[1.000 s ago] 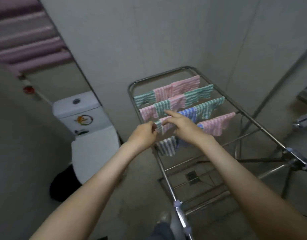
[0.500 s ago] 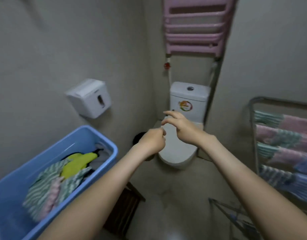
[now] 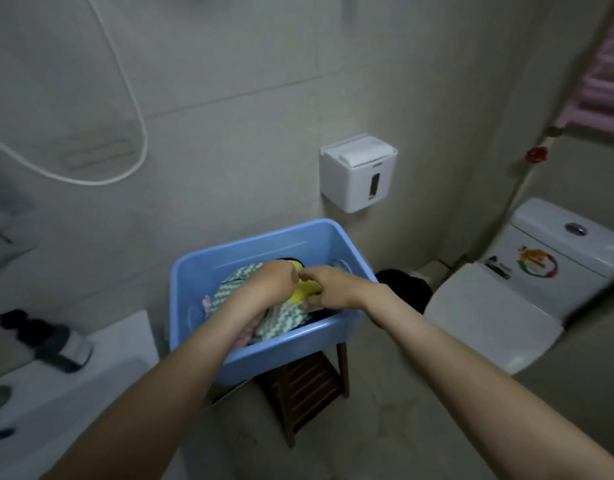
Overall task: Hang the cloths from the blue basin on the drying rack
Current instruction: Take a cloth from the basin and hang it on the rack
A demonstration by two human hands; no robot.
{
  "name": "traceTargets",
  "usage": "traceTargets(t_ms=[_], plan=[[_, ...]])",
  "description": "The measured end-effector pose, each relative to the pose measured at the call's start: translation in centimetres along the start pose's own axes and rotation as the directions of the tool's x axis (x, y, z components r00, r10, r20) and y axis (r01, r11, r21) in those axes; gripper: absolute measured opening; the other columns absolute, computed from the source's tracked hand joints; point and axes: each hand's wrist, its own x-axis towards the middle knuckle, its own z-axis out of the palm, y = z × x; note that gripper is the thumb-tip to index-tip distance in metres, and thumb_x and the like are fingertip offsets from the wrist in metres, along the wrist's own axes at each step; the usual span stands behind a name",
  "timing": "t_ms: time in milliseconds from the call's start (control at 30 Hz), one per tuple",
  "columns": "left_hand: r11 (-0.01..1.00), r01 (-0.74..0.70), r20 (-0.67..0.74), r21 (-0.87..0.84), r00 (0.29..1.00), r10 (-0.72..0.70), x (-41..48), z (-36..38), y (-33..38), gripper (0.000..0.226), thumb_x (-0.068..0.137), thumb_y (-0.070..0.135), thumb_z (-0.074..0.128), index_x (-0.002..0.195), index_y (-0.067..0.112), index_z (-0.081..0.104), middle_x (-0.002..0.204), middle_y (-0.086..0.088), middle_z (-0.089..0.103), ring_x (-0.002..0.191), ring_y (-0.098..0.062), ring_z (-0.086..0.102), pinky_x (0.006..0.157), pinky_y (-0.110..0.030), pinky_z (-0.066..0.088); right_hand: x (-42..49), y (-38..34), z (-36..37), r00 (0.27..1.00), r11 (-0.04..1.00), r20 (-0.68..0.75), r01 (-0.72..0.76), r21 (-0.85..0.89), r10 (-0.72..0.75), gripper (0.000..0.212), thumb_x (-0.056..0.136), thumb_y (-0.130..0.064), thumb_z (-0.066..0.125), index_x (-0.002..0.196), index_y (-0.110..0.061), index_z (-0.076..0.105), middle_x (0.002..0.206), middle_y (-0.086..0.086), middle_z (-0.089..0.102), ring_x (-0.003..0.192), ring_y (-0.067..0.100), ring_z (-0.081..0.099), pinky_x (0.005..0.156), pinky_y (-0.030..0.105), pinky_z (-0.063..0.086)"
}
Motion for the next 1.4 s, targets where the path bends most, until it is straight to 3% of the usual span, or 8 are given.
traceTargets(t_ms=[167, 367, 567, 767, 967, 1033, 1167, 1400], plan=[[0.995, 0.045, -0.005, -0.084, 0.999, -0.046, -0.6, 0.2, -3.0, 0.039, 0.094, 0.002, 0.037, 0.124, 0.016, 0.057, 0.138, -0.006, 0.051, 0.12, -0.023, 0.05, 0.081, -0.023, 0.034, 1.6, -0.5, 1.4, 0.998, 0.998, -0.063, -0.005, -0.059, 0.002, 0.008, 0.092, -0.019, 0.053, 0.09, -0.012, 0.055, 0.089, 0.005, 0.057, 0.083, 0.023, 0.053, 0.072, 0.034, 0.041], [0.974, -0.095, -0.01, -0.206, 0.995, 0.095, -0.8, -0.6, -2.4, 0.015, 0.094, 0.021, 0.051, 0.106, 0.014, 0.056, 0.098, -0.008, 0.06, 0.097, -0.029, 0.057, 0.066, -0.028, 0.033, 1.0, -1.1, -1.1, 0.951, 0.974, -0.302, 0.132, 0.185, -0.072, 0.021, 0.097, -0.02, 0.047, 0.078, -0.026, 0.042, 0.071, -0.004, 0.049, 0.065, 0.014, 0.045, 0.064, 0.031, 0.037], [0.898, -0.136, -0.193, -0.418, 0.98, 0.058, 0.3, -2.8, -1.0, 0.023, 0.083, 0.031, 0.067, 0.077, 0.022, 0.047, 0.068, 0.007, 0.047, 0.07, -0.016, 0.046, 0.058, -0.03, 0.03, -0.4, -1.2, -4.2, 0.891, 0.896, -0.45, 0.243, 0.371, -0.056, 0.01, 0.091, -0.009, 0.056, 0.094, -0.018, 0.053, 0.072, -0.003, 0.05, 0.064, 0.008, 0.044, 0.064, 0.027, 0.037], [0.794, -0.235, -0.214, -0.561, 0.968, 0.135, 0.6, -4.4, -0.3, 0.037, 0.081, 0.019, 0.07, 0.063, 0.02, 0.037, 0.059, 0.004, 0.036, 0.056, -0.011, 0.036, 0.06, -0.031, 0.028, -1.7, -0.7, -5.6, 0.893, 0.822, -0.449, 0.267, 0.503, -0.015, 0.02, 0.092, -0.004, 0.054, 0.081, -0.02, 0.054, 0.079, -0.009, 0.056, 0.069, -0.009, 0.053, 0.067, 0.011, 0.041], [0.664, -0.297, -0.21, -0.686, 0.955, 0.21, 0.4, -6.0, -1.3, 0.028, 0.079, 0.01, 0.074, 0.087, 0.017, 0.047, 0.069, 0.001, 0.034, 0.067, -0.016, 0.036, 0.066, -0.032, 0.027, -1.6, -2.1, -6.7, 0.856, 0.804, -0.517, 0.305, 0.51, 0.003, 0.016, 0.095, -0.007, 0.052, 0.083, -0.017, 0.052, 0.072, -0.005, 0.055, 0.057, -0.003, 0.051, 0.056, 0.015, 0.042], [0.661, -0.29, -0.182, -0.692, 0.956, 0.229, 0.2, -6.7, -1.5, 0.026, 0.081, 0.009, 0.072, 0.095, 0.012, 0.051, 0.066, 0.0, 0.032, 0.064, -0.015, 0.035, 0.063, -0.031, 0.026, -1.3, -2.3, -7.0, 0.848, 0.82, -0.53, 0.29, 0.494, 0.019, 0.01, 0.094, -0.01, 0.055, 0.085, -0.012, 0.053, 0.062, -0.001, 0.051, 0.046, 0.003, 0.047, 0.048, 0.02, 0.04], [0.692, -0.279, -0.162, -0.665, 0.959, 0.232, -0.2, -8.0, -1.9, 0.02, 0.082, 0.01, 0.071, 0.071, 0.014, 0.054, 0.06, 0.005, 0.046, 0.056, -0.008, 0.044, 0.058, -0.023, 0.034, -1.2, -2.5, -7.9, 0.845, 0.802, -0.531, 0.274, 0.531, 0.063, 0.006, 0.093, -0.007, 0.056, 0.089, -0.003, 0.055, 0.051, 0.0, 0.044, 0.036, 0.007, 0.038, 0.038, 0.019, 0.033], [0.795, -0.255, -0.152, -0.55, 0.967, 0.205, -0.1, -9.3, -3.9, 0.023, 0.079, 0.018, 0.072, 0.073, 0.013, 0.051, 0.073, -0.008, 0.051, 0.071, -0.017, 0.049, 0.069, -0.032, 0.036, -1.9, -2.3, -9.1, 0.796, 0.798, -0.59, 0.266, 0.541, 0.134, 0.005, 0.092, -0.006, 0.057, 0.087, -0.005, 0.059, 0.046, -0.005, 0.055, 0.036, 0.013, 0.05, 0.034, 0.02, 0.031]])
